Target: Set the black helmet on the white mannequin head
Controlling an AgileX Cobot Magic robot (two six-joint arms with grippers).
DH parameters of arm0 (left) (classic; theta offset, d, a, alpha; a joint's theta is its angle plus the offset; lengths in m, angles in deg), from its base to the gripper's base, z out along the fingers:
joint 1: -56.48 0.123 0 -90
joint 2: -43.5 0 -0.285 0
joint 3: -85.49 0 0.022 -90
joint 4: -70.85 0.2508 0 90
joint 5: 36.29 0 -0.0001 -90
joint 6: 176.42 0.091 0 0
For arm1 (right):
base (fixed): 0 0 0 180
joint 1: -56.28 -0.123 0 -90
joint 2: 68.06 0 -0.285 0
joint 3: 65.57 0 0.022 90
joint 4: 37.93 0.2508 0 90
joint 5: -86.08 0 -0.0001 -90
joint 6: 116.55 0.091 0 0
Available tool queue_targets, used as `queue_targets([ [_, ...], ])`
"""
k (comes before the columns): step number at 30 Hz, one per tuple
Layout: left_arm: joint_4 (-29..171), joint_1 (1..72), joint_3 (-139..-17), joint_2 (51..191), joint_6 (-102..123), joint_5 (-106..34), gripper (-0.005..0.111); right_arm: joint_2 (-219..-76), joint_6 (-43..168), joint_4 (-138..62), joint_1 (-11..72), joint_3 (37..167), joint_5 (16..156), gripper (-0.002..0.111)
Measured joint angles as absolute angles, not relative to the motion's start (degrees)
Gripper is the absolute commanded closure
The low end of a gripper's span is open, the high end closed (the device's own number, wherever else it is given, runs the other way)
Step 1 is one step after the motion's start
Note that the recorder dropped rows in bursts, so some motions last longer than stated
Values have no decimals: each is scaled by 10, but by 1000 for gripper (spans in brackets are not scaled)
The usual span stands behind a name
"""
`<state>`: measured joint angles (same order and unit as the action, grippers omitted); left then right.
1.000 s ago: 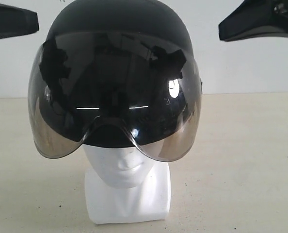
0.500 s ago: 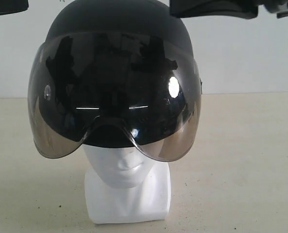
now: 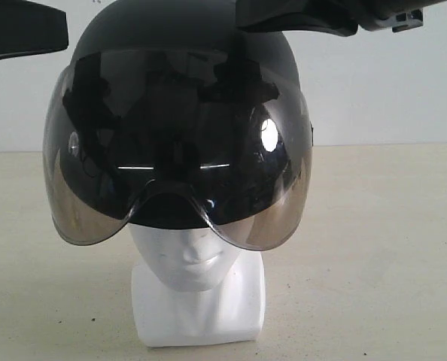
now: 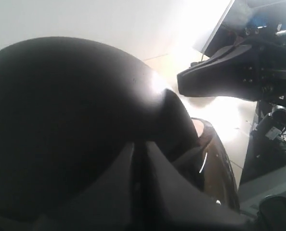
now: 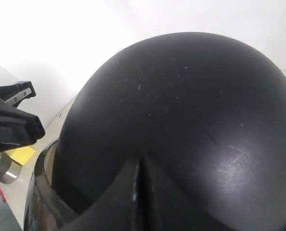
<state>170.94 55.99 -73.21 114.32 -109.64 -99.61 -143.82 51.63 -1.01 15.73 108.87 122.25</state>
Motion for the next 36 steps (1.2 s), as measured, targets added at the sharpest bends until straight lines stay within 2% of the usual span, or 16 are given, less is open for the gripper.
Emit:
queue_targets([
  [13, 1704, 560, -727, 1158, -1100, -1053, 102, -1443, 532, -4, 157, 1089, 1293, 108],
  [26, 1679, 560, -626, 1155, -1090, -1094, 102, -1443, 536, -4, 157, 1090, 1329, 108],
  [36, 1690, 560, -617, 1148, -1083, -1101, 102, -1443, 545, -6, 157, 1090, 1351, 108],
])
